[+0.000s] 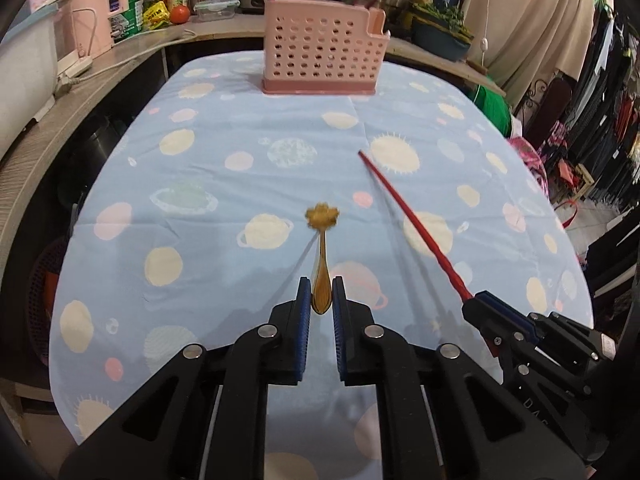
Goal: Organize utensils
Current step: 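Lift the red chopstick with the right tool while the left tool carries the gold spoon to the basket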
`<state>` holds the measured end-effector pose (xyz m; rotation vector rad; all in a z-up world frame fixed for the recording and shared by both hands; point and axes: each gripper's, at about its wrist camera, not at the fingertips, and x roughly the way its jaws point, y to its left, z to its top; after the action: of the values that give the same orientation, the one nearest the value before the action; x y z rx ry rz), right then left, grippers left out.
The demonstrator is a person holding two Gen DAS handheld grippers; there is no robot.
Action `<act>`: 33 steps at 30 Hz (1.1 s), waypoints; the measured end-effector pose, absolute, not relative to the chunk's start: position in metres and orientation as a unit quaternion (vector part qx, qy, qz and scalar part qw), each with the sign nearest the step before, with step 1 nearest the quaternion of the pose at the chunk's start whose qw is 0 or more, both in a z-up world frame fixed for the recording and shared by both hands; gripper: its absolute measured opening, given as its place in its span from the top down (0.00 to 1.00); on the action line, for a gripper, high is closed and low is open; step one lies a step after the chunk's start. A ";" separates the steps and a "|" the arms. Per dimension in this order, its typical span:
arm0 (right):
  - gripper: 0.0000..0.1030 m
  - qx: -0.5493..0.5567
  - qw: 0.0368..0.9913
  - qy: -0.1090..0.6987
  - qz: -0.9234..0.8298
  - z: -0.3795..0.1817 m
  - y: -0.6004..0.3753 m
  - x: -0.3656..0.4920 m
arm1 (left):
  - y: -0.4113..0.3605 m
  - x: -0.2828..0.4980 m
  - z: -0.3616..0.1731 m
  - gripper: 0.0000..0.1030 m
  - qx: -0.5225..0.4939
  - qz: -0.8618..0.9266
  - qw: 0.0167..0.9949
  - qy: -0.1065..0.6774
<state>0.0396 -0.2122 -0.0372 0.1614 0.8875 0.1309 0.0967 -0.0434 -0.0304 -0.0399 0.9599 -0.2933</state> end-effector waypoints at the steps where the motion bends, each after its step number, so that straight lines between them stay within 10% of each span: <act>1: 0.93 0.079 0.899 0.426 0.065 -0.033 -0.213 0.040 | -0.042 0.097 -0.026 0.90 -0.022 -0.140 0.878 0.457; 33: 0.93 0.135 0.946 0.285 0.080 0.113 -0.257 0.106 | -0.019 0.147 0.078 0.99 -0.079 -0.161 0.904 0.388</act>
<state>0.1055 -0.2569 0.1134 0.2747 0.5806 0.1625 0.1468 -0.0189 0.0780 -0.1626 0.8008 -0.3323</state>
